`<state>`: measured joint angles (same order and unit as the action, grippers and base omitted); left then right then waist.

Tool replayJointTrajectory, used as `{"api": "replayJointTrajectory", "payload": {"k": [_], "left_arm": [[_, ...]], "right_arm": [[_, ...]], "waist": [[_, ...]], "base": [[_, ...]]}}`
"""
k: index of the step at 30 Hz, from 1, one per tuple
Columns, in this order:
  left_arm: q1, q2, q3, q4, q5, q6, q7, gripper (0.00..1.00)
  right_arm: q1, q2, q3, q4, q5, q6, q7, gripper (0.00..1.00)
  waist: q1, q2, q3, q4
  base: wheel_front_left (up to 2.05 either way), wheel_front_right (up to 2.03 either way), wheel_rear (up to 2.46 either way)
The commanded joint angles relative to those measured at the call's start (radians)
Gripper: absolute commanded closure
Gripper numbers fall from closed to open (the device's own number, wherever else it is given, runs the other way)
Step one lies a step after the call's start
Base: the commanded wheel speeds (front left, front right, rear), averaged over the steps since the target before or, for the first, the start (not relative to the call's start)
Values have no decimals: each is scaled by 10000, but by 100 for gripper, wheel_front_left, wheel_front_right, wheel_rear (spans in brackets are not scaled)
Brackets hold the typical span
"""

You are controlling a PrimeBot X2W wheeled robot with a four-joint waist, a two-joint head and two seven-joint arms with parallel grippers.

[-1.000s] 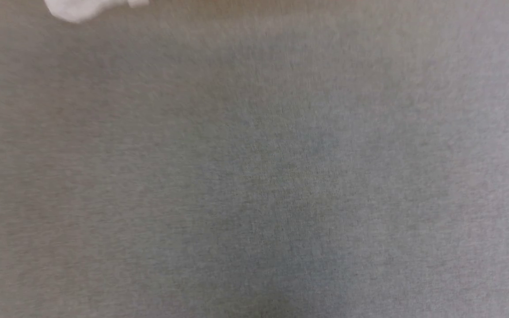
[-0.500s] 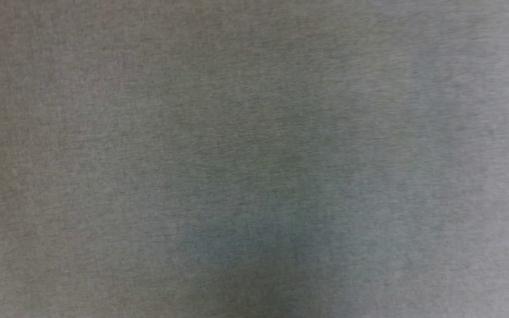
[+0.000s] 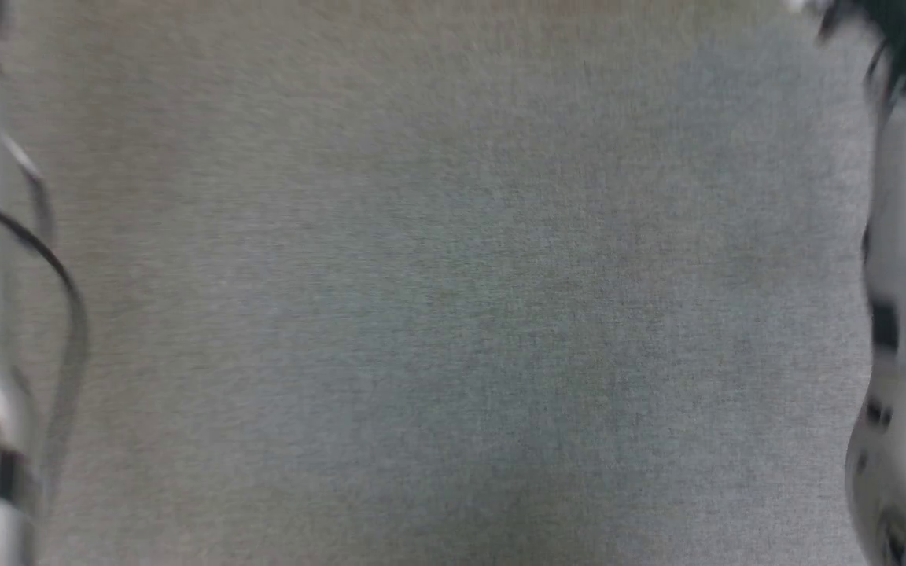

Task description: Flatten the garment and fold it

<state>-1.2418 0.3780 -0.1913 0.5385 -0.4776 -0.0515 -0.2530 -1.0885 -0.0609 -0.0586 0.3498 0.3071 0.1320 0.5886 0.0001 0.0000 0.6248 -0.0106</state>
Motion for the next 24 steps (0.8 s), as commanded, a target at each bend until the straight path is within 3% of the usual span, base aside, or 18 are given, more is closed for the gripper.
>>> {"api": "replayJointTrajectory", "payload": {"k": [1,5,11,19,24], "left_arm": [[717,-141,108,-316,-40,-41,-83,100],[3568,-681,482,-1463,-205,44,-85,100],[7715,-1090,175,-2701,-609,305,345,100],[12094,-888,-25,-4564,-1070,1395,2187,100],[13677,-569,-268,-5334,-1318,1951,3777,100]], "right_arm": [[554,-133,60,-150,201,-13,-155,100],[2777,-398,259,-704,947,-13,-607,100],[5744,-825,484,-1531,1625,-13,-1263,100],[8427,-1116,289,-2016,1981,-13,-1525,100],[9635,-1372,210,-2174,2039,-13,-1287,100]], "waist": [[-1,0,-1398,693],[-1,0,-2637,932],[-1,0,-4048,990],[-1,0,-5020,934],[-1,0,-5440,975]], "base": [[0,0,0],[0,0,0],[0,0,0],[0,0,0],[0,0,0]]}}
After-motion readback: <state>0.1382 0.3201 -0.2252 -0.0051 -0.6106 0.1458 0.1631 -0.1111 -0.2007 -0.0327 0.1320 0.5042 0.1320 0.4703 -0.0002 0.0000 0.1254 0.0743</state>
